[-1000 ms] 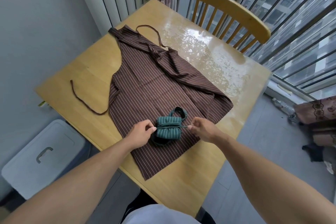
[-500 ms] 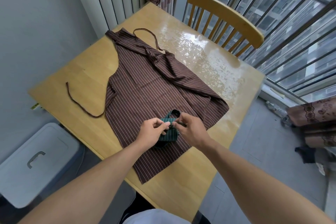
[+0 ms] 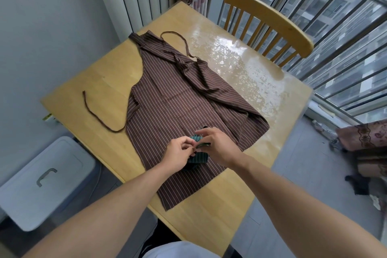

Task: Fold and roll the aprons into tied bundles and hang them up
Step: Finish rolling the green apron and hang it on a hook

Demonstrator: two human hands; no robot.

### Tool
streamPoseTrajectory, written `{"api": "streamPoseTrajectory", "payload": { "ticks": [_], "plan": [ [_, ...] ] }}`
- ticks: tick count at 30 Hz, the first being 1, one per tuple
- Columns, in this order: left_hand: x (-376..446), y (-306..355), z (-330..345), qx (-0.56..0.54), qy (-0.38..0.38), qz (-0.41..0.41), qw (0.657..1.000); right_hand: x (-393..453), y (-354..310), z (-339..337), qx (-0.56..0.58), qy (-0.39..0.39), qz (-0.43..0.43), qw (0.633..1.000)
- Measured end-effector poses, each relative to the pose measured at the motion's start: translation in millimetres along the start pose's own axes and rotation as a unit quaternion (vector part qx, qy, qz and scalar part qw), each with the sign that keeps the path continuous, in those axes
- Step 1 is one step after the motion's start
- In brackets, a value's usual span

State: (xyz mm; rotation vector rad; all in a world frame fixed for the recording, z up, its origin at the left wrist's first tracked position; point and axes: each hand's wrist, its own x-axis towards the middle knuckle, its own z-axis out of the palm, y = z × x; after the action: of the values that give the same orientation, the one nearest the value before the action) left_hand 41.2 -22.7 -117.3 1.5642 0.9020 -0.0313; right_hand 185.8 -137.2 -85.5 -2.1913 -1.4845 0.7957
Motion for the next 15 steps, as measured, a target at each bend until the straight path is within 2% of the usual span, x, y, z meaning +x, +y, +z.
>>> {"api": "streamPoseTrajectory", "payload": {
  "ticks": [3, 5, 7, 9, 15],
  "plan": [
    [-1, -3, 0, 0.000, -0.010, 0.016, 1.000, 5, -3, -2, 0.015, -0.018, -0.002, 1.000],
    [-3, -3, 1, -0.013, -0.013, 0.012, 1.000, 6, -7, 0, 0.062, -0.005, 0.048, 0.997],
    [-5, -2, 1, -0.027, -0.016, 0.001, 1.000, 5, -7, 3, 0.123, 0.041, 0.123, 0.984],
    [-6, -2, 1, -0.031, -0.018, -0.001, 0.999, 4, -6, 6, 0.133, 0.074, 0.166, 0.974],
    [-8, 1, 0, -0.035, 0.014, 0.004, 0.999, 0, -9, 10, 0.090, 0.046, 0.158, 0.982]
  ]
}}
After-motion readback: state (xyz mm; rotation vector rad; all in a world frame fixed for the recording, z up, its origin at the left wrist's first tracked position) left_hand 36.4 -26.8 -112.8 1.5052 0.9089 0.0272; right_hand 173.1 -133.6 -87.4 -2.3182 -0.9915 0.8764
